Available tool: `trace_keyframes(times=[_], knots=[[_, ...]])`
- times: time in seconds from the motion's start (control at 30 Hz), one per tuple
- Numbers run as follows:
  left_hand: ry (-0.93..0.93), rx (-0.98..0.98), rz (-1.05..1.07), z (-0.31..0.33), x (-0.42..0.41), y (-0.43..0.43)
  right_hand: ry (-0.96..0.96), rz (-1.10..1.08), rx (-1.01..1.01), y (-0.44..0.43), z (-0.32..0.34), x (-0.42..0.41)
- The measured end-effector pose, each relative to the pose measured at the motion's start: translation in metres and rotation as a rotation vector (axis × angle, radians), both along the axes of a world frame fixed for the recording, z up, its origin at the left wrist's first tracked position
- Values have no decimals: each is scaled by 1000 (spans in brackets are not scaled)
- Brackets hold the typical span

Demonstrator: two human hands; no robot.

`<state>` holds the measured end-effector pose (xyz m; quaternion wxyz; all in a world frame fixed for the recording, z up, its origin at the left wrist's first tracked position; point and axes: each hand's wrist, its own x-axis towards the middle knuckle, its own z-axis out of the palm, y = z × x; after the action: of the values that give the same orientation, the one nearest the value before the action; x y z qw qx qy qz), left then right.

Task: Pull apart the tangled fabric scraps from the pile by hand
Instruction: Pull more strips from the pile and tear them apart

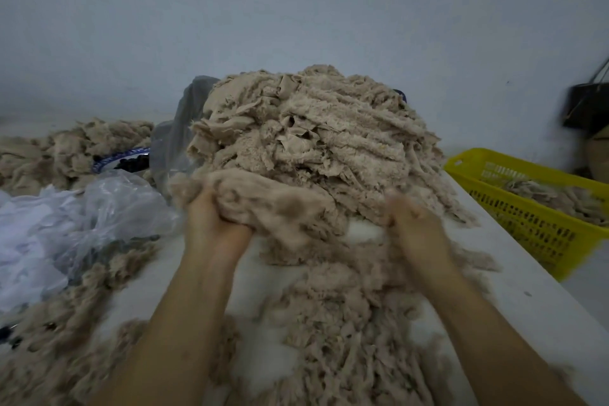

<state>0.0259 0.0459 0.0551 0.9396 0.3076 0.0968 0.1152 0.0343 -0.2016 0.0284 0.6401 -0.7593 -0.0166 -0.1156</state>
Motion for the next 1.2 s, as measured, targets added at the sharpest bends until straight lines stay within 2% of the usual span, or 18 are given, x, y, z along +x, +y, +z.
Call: trace_keyframes(times=[0.07,0.17,0.23,0.3,0.37,0.47,0.57,0.6,0.63,0.7,0.77,0.83,0.9,1.03,1.13,1.2], knots=[[-9,35,18,5,-2,6,-23,-106,111,-16,0,9],[57,299,-71,5,-4,-17,-94,-36,-50,-6,-5,6],[99,368,-132,8,-3,-35,-152,105,-137,10,-8,-2],[93,358,-164,13,-1,-43,-164,265,-165,18,-9,-8],[62,321,-187,19,2,-45,-95,389,-231,21,-10,-12],[76,283,-162,21,8,-50,-70,507,-457,32,-11,-17],[123,244,-107,20,15,-52,-189,439,-802,39,-16,-17],[130,241,-95,20,17,-52,-220,393,-807,39,-16,-17],[134,250,-85,19,17,-51,-229,332,-734,37,-15,-17],[150,324,-54,16,15,-47,-125,253,-345,30,-8,-14],[163,467,-34,13,11,-43,18,313,114,23,-1,-12],[101,679,-85,8,3,-44,114,362,414,19,5,-12],[16,889,-198,6,-10,-52,210,336,444,20,7,-12],[-200,1119,-445,5,-28,-67,178,261,192,24,5,-11],[-166,1125,-433,0,-24,-68,120,235,54,25,1,-10],[-74,1014,-362,-4,-20,-64,117,225,21,23,1,-10]])
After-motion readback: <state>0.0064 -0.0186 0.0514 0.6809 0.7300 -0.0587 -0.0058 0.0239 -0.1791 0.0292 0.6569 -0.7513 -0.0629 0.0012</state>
